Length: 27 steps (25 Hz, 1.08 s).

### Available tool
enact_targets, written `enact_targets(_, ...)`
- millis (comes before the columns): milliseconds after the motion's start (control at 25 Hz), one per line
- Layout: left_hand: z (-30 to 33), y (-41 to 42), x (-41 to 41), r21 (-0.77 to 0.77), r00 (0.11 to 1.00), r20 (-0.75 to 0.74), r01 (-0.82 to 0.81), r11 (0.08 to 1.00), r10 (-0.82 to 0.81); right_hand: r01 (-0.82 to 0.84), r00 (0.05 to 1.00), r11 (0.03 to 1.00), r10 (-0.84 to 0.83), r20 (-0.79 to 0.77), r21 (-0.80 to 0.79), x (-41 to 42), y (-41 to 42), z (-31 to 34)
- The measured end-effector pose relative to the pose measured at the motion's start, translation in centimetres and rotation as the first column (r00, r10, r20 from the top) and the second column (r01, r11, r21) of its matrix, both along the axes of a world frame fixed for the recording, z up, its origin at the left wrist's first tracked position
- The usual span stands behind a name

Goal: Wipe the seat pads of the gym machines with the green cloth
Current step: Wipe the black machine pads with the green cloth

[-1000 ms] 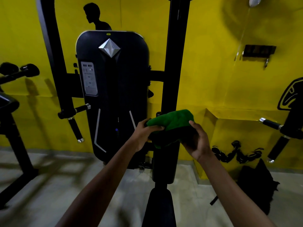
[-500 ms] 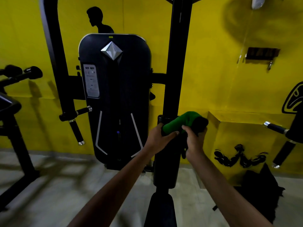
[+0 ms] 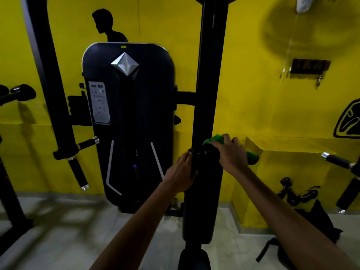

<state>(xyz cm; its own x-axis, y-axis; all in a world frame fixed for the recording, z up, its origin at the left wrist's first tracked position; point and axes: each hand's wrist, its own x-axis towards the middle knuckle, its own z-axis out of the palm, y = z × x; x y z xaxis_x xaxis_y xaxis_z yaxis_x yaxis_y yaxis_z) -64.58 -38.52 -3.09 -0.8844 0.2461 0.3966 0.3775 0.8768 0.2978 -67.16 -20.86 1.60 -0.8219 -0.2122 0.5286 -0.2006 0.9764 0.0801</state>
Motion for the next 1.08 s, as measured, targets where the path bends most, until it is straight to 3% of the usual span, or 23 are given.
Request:
enact_targets(120, -1.6, -0.6, -3.8, -0.019, 0.999, 0.020, 0.047, 0.999, -0.047, 0.065, 0.998, 0.977, -0.066, -0.003, 0.205, -3.3, -1.6, -1.4)
enact_targets(200, -2.9, -1.0, -6.1, 0.033, 0.993, -0.010, 0.120, 0.992, -0.120, 0.056, 0.998, 0.967, -0.058, 0.003, 0.248, -5.0, -1.4, -1.8)
enact_targets(440, -6.0, -0.6, -8.8, 0.229, 0.973, -0.145, 0.209, 0.951, -0.179, -0.137, 0.991, 0.986, 0.135, 0.025, 0.092, -5.6, 1.5, -2.2)
enact_targets(600, -6.6, 0.9, -9.6, 0.301, 0.986, -0.106, 0.153, 0.941, -0.126, -0.081, 0.990, 0.973, 0.053, 0.133, 0.215, -9.0, -0.9, -0.2)
enact_targets(920, -10.1, 3.7, -8.1, 0.487, 0.999, -0.032, -0.004, 0.874, 0.022, -0.286, 0.946, 0.944, 0.251, 0.206, 0.163, -8.8, 4.0, -0.6)
enact_targets(1080, -10.6, 5.4, -7.6, 0.544, 0.995, 0.027, -0.095, 0.834, 0.096, -0.354, 0.921, 0.914, 0.305, 0.240, 0.198, -10.4, -0.8, -0.1)
